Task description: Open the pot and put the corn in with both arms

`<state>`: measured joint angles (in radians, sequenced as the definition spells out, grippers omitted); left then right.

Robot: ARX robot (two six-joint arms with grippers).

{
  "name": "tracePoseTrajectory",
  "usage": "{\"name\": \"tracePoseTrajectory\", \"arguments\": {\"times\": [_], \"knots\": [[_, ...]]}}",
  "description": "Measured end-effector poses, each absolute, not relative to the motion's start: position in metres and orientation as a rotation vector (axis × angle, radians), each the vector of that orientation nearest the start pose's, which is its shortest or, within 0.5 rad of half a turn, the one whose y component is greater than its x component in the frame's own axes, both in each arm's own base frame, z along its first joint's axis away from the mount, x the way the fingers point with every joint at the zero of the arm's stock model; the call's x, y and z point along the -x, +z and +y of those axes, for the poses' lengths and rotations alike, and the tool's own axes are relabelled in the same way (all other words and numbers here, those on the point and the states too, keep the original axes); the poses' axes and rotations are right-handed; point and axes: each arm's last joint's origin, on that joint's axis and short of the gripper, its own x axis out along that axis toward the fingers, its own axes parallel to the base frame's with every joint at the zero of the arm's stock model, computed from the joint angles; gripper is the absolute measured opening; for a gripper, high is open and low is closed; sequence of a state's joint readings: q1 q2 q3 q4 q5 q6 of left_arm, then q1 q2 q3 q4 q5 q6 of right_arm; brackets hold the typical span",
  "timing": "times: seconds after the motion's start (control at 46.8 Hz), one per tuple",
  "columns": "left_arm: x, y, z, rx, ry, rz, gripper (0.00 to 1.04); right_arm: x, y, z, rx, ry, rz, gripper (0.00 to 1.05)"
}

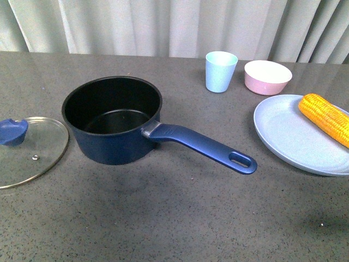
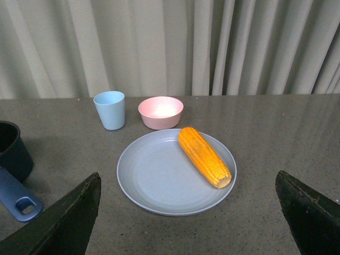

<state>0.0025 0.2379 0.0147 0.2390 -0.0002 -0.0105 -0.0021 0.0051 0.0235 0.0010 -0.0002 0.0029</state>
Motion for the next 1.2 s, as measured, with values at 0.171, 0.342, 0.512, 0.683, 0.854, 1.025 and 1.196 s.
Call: {"name": "tracePoseTrajectory", "arguments": {"times": [0.171, 0.342, 0.512, 0.683, 0.854, 1.025, 1.196], "knots": [[-0.11, 0.171, 0.0, 0.01, 0.002, -0.016, 0.02, -0.097, 0.171, 0.0, -0.003, -0.002, -0.019, 0.96], [-0.1, 0.166, 0.0, 0.011, 0.003, 0.016, 0.02, -0.097, 0.171, 0.0, -0.003, -0.002, -0.019, 0.96], [-0.098, 0.167, 0.0, 0.01, 0.002, 0.001, 0.02, -0.097, 0.171, 0.0, -0.003, -0.002, -0.019, 0.96], [-0.098, 0.167, 0.0, 0.011, 0.002, 0.001, 0.17, -0.097, 0.17, -0.001, -0.036, -0.023, 0.04, 0.96], [-0.098, 0.167, 0.0, 0.01, 0.002, 0.001, 0.53, -0.123, 0.178, -0.015, -0.248, -0.119, 0.415, 0.96], [-0.098, 0.167, 0.0, 0.01, 0.002, 0.001, 0.83, -0.174, 0.2, -0.037, -0.199, -0.125, 0.398, 0.96], [-0.098, 0.167, 0.0, 0.009, 0.002, 0.001, 0.96, -0.264, 0.193, -0.068, -0.029, -0.15, 0.468, 0.96]]}}
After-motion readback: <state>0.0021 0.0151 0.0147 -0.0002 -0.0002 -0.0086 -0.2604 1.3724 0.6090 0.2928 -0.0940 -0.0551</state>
